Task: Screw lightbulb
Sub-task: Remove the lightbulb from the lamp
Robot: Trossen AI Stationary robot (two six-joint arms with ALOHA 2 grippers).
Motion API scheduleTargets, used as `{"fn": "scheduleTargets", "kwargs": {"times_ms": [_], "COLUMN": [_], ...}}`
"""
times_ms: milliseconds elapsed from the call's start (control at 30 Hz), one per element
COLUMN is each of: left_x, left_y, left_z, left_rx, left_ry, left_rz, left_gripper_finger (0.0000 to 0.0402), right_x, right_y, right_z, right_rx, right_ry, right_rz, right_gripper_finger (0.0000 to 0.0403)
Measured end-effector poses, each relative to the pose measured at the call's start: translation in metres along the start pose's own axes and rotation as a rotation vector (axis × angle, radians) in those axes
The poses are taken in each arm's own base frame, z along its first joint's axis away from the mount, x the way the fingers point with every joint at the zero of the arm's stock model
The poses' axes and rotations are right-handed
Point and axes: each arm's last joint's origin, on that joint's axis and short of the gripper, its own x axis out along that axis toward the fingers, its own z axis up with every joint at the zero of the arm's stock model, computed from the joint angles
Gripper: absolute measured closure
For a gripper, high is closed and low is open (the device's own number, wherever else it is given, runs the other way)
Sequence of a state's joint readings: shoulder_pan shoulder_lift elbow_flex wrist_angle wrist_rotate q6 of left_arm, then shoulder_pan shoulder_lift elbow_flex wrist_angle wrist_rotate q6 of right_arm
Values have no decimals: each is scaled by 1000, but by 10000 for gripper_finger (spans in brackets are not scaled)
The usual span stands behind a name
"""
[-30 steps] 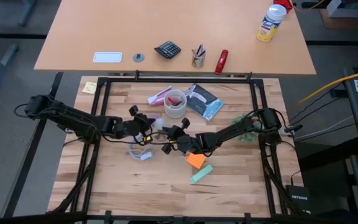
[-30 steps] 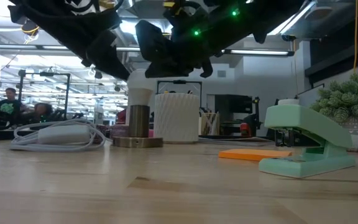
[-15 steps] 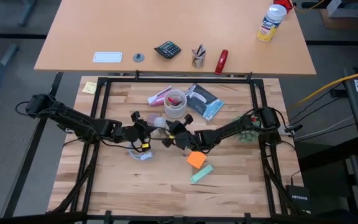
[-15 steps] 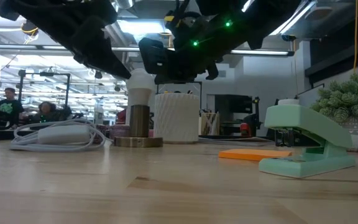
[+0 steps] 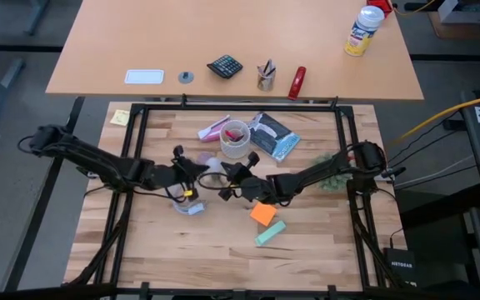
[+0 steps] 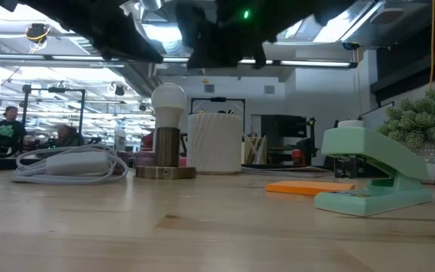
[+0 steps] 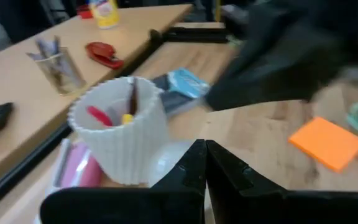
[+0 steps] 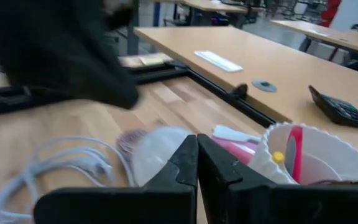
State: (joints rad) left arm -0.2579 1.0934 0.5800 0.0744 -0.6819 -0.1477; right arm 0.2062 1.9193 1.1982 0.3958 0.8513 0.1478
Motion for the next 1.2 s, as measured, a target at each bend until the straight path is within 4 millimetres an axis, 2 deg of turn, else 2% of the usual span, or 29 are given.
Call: {"fn": "scheduleTargets", "kwargs": {"times_ms": [167,433,667,833,967,1200], "left_x": [0,14,27,33,34,30], "left_y": [12,26,21,17,16,10], "left_z": [5,2,-8,-14,-16,-17], "left_rx": [-7,-17,-12,-1,9,9], "left_ry": [-20,21,84,107,123,119], "left_rz": [52,139,93,100,96,85], "left_gripper_finger": [400,400,400,400,400,400], "right_x": [-15,-20,-13,1,9,12], "right_y": [9,17,12,12,12,9], "right_z": [10,6,0,-18,-30,-32], "right_rx": [36,68,55,45,45,35], "right_ry": [-39,-7,26,71,99,98], "right_rz": [58,170,142,134,120,69], "right_gripper_finger": [396,396,396,396,396,396]}}
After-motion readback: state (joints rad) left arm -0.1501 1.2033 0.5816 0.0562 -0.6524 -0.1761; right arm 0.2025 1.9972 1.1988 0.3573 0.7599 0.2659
